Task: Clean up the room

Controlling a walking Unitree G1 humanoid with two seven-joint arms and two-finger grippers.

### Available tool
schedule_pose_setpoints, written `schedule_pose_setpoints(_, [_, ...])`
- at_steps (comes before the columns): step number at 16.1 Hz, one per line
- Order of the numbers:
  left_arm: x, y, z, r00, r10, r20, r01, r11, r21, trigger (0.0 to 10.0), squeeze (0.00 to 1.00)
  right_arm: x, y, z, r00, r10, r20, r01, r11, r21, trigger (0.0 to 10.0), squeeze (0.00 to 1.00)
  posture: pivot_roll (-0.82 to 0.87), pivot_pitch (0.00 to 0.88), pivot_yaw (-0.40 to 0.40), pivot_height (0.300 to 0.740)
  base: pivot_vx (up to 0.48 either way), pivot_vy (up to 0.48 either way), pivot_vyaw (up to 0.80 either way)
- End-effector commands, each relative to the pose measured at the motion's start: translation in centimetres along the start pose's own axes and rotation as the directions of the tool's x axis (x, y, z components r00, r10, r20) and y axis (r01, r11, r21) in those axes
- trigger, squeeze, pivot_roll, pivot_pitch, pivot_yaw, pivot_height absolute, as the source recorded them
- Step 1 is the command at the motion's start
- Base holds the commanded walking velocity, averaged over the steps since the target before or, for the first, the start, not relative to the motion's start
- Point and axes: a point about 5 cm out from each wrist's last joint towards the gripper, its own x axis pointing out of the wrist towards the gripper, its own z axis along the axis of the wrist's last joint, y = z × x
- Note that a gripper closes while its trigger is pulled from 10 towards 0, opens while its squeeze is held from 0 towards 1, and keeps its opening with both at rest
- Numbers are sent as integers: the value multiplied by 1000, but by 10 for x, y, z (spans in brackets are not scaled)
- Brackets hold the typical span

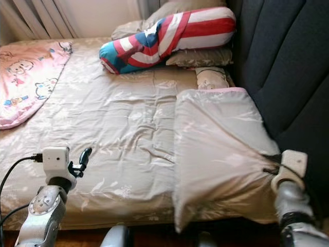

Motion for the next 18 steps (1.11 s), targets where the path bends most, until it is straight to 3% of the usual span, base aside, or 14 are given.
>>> schedule_pose_setpoints(1, [-1,5,-4,1000,13,-8,-13,1000,22,10000,0,1,-21,19,995,-92,50,91,996,23,6588,0,8,13,5,660,0,0,0])
schedule_pose_setpoints(2, [-1,5,-4,1000,12,-7,-11,1000,22,10000,0,2,-19,19,995,-88,51,87,996,8,10000,0,11,14,7,660,0,0,0])
schedule_pose_setpoints(4, [-1,4,-5,1000,6,-9,-6,1000,23,10000,0,1,-12,16,996,-70,56,70,998,5,10000,0,13,14,11,660,0,0,0])
schedule_pose_setpoints(5, [-1,3,-5,1000,1,-11,-1,1000,23,10000,0,1,-3,14,997,-42,63,41,999,12,10000,886,14,13,13,660,0,0,0])
schedule_pose_setpoints(6, [0,3,-5,1000,-1,-11,1,1000,23,10000,0,1,2,13,997,-22,70,21,1000,11,10000,1000,14,13,13,660,0,0,0])
schedule_pose_setpoints(7, [0,2,-5,1000,-1,-10,1,1000,21,10000,0,0,19,17,992,43,121,-41,999,-19,10000,1000,13,7,12,660,0,0,0])
schedule_pose_setpoints(9, [1,2,-7,1000,0,-13,1,1000,16,10000,0,-2,36,24,977,106,185,-106,994,-14,10000,1000,5,2,10,660,0,0,0])
schedule_pose_setpoints(10, [0,0,-12,1000,4,-26,-4,1000,-3,10000,0,-6,56,28,951,194,242,-197,980,-12,10000,627,-2,0,5,660,0,0,0])
schedule_pose_setpoints(11, [0,0,-14,999,6,-31,-6,1000,-9,10000,0,-8,64,27,939,231,253,-234,972,-21,10000,0,-2,0,4,660,0,0,0])
schedule_pose_setpoints(12, [-1,-1,-21,999,13,-49,-15,999,-32,10000,0,-13,81,16,918,314,242,-316,948,-30,10000,0,-2,0,-4,660,0,0,0])
schedule_pose_setpoints(14, [-2,2,-32,996,30,-87,-37,997,-71,10000,0,-20,97,-9,907,377,187,-379,925,-25,10000,0,-2,0,-5,660,0,0,0])
schedule_pose_setpoints(16, [-10,8,-63,977,45,-207,-69,991,-113,10000,0,-30,96,-54,930,361,77,-366,927,84,10000,0,-7,0,-9,660,0,0,0])
schedule_pose_setpoints(18, [-14,7,-84,954,19,-299,-55,992,-111,10000,0,-41,92,-91,939,343,-37,-336,934,121,10000,0,-9,0,-9,660,0,0,0])
